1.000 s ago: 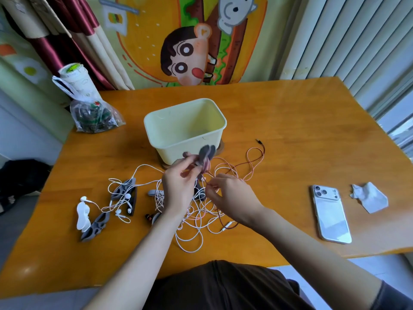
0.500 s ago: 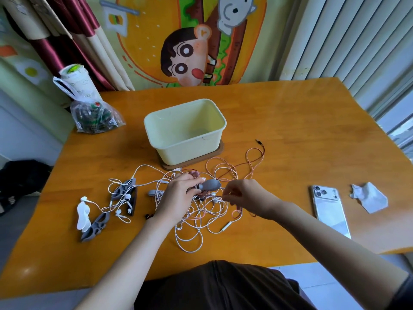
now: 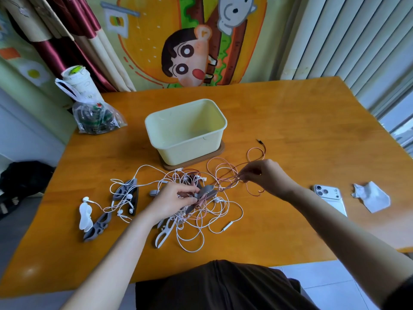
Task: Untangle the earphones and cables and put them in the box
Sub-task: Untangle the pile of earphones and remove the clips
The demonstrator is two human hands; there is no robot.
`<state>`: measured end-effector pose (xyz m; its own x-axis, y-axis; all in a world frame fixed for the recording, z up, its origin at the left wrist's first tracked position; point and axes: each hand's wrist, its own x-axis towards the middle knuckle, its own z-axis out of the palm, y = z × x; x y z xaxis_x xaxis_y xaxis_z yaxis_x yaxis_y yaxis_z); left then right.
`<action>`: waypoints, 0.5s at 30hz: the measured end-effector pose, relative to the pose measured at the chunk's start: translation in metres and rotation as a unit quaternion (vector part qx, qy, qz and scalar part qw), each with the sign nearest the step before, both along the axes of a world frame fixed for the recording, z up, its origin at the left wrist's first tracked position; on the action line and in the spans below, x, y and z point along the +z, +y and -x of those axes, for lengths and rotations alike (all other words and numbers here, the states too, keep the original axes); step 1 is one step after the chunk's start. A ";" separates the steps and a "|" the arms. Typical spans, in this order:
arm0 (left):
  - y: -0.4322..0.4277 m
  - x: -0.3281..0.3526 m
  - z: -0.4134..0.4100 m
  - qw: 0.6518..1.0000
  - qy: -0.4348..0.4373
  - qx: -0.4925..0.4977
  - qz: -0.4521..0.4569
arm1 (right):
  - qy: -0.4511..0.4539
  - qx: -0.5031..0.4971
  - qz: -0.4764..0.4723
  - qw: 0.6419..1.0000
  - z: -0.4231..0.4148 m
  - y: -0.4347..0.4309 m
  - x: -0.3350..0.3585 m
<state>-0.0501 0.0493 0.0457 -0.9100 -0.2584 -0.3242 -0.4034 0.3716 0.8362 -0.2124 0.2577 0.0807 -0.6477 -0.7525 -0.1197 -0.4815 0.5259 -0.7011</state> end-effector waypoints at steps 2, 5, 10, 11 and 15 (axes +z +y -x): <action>0.000 0.005 -0.003 0.998 -0.010 -0.004 -0.069 | 0.009 -0.028 0.012 0.999 0.005 0.002 -0.002; 0.002 0.011 -0.005 0.987 -0.031 -0.027 -0.154 | 0.031 -0.070 0.037 0.996 0.010 0.005 -0.005; 0.000 0.012 -0.011 0.955 -0.022 0.009 -0.294 | -0.022 -0.122 0.062 0.990 0.024 0.014 -0.020; -0.001 0.012 -0.012 0.947 -0.014 0.021 -0.319 | -0.036 -0.141 0.065 0.987 0.026 0.016 -0.024; -0.009 0.008 -0.016 0.907 0.027 0.058 -0.416 | -0.064 -0.209 0.045 0.975 0.031 0.025 -0.042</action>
<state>-0.0343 0.0405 0.0540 -0.9128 -0.0403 -0.4065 -0.3493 -0.4392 0.8277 -0.2431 0.2827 0.0383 -0.8843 -0.4365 -0.1658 -0.1433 0.5917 -0.7933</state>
